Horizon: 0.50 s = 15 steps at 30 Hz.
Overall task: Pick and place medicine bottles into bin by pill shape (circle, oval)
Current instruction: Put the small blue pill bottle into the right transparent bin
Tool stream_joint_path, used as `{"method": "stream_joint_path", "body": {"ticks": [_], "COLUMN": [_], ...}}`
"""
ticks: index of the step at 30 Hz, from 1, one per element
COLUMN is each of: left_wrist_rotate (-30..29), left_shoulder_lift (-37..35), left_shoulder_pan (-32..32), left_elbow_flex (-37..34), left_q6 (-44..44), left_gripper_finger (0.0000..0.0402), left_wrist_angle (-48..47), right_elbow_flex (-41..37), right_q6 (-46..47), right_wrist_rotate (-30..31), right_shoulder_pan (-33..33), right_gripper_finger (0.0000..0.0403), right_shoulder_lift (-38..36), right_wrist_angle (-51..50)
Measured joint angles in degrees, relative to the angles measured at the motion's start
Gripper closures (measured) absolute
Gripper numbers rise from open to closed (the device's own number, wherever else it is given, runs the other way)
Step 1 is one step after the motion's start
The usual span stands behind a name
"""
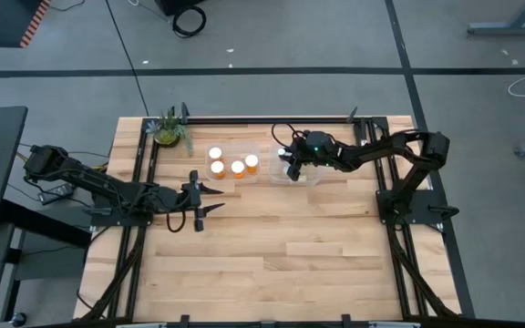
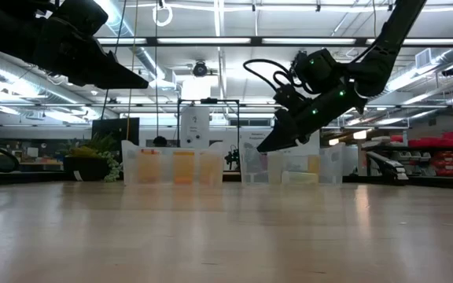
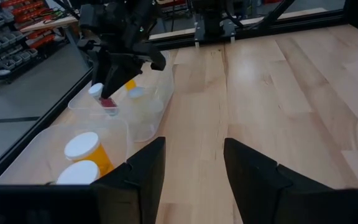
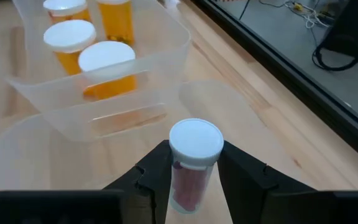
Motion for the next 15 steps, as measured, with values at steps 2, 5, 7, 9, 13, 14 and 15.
{"method": "stream_joint_path", "body": {"ticks": [2,5,7,9,13,14,15], "left_wrist_rotate": [0.00,0.00,0.00,0.00,0.00,0.00,0.00], "left_shoulder_lift": [0.00,0.00,0.00,0.00,0.00,0.00,0.00], "left_shoulder_pan": [0.00,0.00,0.00,0.00,0.00,0.00,0.00], "left_elbow_flex": [0.00,0.00,0.00,0.00,0.00,0.00,0.00], "left_q6": [-0.26,-0.31,-0.33,-0.35,-0.38,-0.37,-0.37], "left_gripper_finger": [0.0230,0.0230,0.0230,0.0230,0.0230,0.0230,0.0230], "left_wrist_angle": [0.00,0.00,0.00,0.00,0.00,0.00,0.00], "right_elbow_flex": [-0.02,-0.02,-0.02,-0.02,-0.02,-0.02,-0.02], "right_q6": [-0.06,-0.06,-0.07,-0.08,-0.53,-0.78,-0.92], "right_wrist_rotate": [-0.09,-0.15,-0.15,-0.17,0.31,0.31,0.33], "right_shoulder_pan": [-0.45,-0.55,-0.41,-0.40,-0.42,-0.42,-0.42], "right_gripper_finger": [0.0272,0.0272,0.0272,0.0272,0.0272,0.0272,0.0272], "right_shoulder_lift": [0.02,0.02,0.02,0.02,0.02,0.02,0.02], "right_wrist_angle": [-0.26,-0.80,-1.61,-2.81,-3.32,-3.45,-3.43]}}
